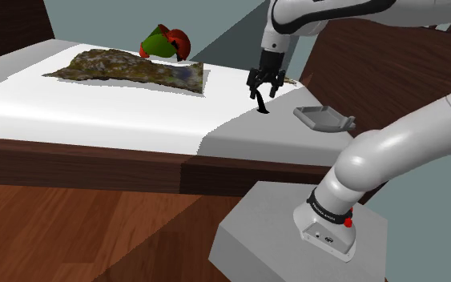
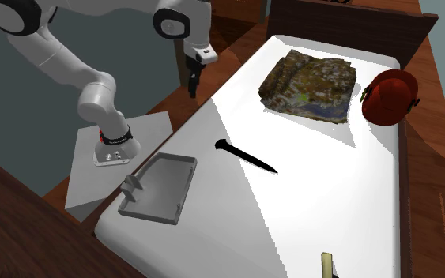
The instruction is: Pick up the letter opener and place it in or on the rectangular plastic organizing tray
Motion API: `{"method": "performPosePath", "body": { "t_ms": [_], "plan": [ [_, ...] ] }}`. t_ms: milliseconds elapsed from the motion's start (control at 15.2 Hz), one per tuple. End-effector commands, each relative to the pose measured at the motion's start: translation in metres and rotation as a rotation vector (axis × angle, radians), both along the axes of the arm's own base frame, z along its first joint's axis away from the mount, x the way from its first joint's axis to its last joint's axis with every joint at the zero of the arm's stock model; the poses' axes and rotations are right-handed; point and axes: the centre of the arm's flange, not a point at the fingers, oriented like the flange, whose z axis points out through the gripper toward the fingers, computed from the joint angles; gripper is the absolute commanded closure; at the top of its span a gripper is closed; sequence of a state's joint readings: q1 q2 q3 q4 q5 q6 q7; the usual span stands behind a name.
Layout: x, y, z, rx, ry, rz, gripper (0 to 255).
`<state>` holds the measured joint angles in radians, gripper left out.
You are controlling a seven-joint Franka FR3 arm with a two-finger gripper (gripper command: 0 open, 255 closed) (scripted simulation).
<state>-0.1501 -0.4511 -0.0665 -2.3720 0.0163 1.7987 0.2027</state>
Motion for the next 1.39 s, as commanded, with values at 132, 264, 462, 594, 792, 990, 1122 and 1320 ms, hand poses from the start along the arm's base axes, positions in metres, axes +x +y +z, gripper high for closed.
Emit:
{"method": "performPosePath", "body": {
  "t_ms": [132,264,462,594,792,990,1122,1320],
  "plan": [
    [0.025,-0.043,-0.019,-0.011,-0.02,-0.086,0],
    [0.036,-0.064,-0.028,-0.016,-0.029,-0.128,0],
    [0.05,-0.096,-0.041,-0.024,-0.042,-0.192,0],
    [0.059,-0.119,-0.05,-0.029,-0.052,-0.234,0],
    [0.07,-0.153,-0.062,-0.037,-0.065,-0.298,0],
    [0.08,-0.188,-0.074,-0.045,-0.079,-0.362,0],
    [0.085,-0.211,-0.082,-0.05,-0.088,-0.404,0],
    [0.09,-0.247,-0.093,-0.058,-0.102,-0.468,0]
  ]
}}
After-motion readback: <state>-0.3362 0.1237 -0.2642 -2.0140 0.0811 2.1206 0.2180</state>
